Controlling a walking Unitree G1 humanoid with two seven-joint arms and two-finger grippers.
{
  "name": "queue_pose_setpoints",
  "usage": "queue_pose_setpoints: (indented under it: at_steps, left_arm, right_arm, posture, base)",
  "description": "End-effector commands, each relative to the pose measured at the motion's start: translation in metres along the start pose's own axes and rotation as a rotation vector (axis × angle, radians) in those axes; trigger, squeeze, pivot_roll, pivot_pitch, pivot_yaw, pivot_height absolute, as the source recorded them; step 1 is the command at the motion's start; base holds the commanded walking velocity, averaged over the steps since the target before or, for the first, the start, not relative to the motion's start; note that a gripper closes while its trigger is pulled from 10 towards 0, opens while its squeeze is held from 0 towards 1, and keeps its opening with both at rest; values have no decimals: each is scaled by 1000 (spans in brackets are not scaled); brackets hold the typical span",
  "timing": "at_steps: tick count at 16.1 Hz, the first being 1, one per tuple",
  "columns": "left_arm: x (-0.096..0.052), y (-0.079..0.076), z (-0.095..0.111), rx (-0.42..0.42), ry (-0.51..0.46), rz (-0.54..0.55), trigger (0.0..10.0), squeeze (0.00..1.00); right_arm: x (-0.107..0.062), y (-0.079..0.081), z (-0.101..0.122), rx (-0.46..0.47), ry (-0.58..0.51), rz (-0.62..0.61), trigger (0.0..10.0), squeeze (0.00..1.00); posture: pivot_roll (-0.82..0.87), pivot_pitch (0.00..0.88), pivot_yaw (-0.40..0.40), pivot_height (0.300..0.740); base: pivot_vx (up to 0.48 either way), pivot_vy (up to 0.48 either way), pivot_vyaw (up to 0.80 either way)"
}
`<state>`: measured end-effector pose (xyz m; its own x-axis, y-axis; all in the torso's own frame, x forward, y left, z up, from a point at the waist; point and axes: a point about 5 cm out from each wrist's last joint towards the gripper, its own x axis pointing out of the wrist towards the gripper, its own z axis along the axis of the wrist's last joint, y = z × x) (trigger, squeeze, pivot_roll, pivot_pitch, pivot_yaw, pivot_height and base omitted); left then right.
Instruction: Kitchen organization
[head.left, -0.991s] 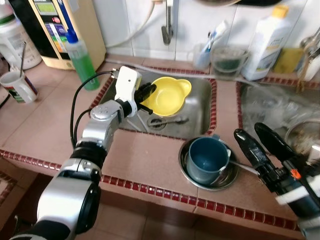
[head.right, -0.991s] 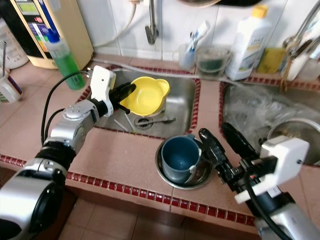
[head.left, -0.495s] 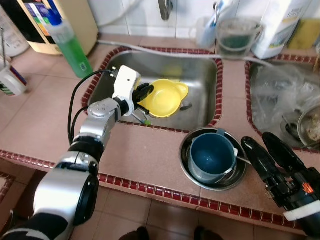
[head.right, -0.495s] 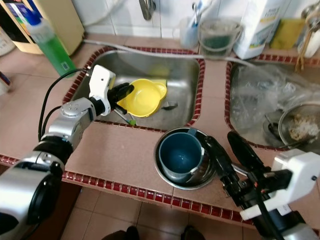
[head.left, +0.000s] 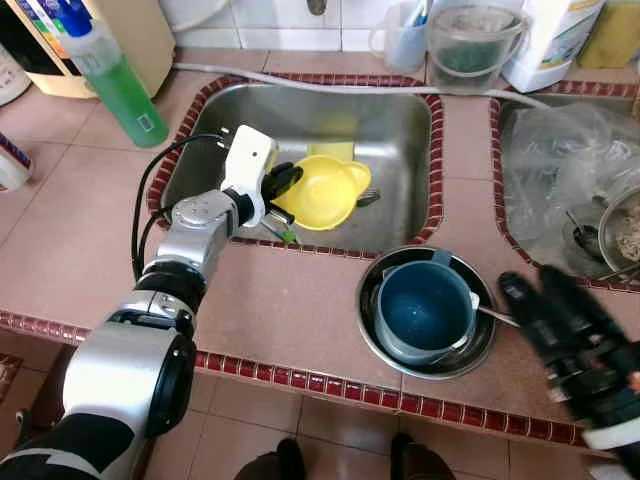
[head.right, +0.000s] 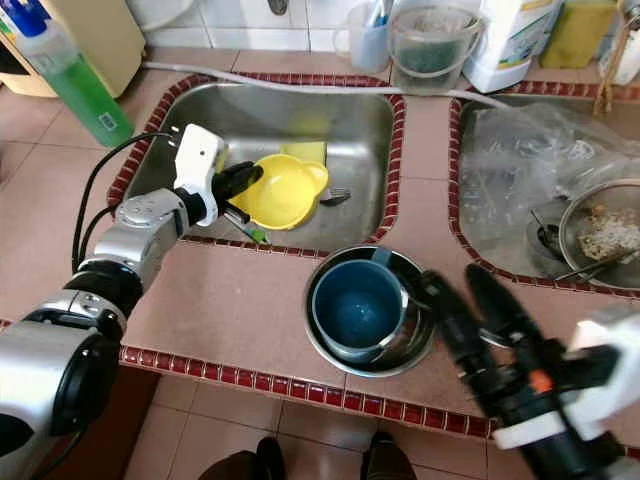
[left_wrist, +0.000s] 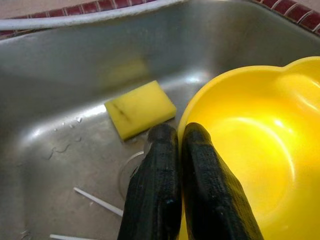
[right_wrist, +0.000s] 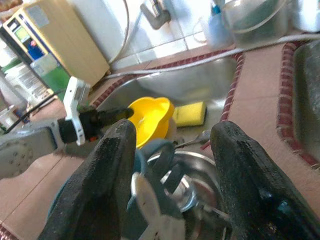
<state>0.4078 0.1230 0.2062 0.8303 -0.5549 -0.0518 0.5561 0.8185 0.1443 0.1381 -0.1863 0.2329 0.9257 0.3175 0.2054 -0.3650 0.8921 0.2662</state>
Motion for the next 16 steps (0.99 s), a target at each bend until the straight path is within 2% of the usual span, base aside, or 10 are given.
queue_pose_setpoints:
  at_steps: [1, 2, 3, 16]
  left_arm:
    - [-3, 7, 4, 5, -4, 10, 10000, 0]
    - [-3, 7, 3, -14, -10, -2, 10000, 102]
    - [-4, 8, 3, -29, -9, 1, 10000, 1000]
    - [-8, 17, 10, -55, -33, 3, 10000, 1000]
  right_arm:
    - [-2, 4, 7, 1, -29, 8, 10000, 0]
    - [-2, 4, 8, 0, -33, 9, 10000, 0]
    - [-2, 4, 8, 3, -34, 8, 10000, 0]
    - [6, 9, 11, 27, -42, 23, 10000, 0]
  posture:
    - [-341, 299, 148, 740]
    - [-341, 301, 147, 740]
    - [-339, 301, 148, 740]
    - [-294, 282, 147, 740]
  base:
    - [0, 0, 0]
    - [0, 0, 0]
    - [0, 0, 0]
    - [0, 0, 0]
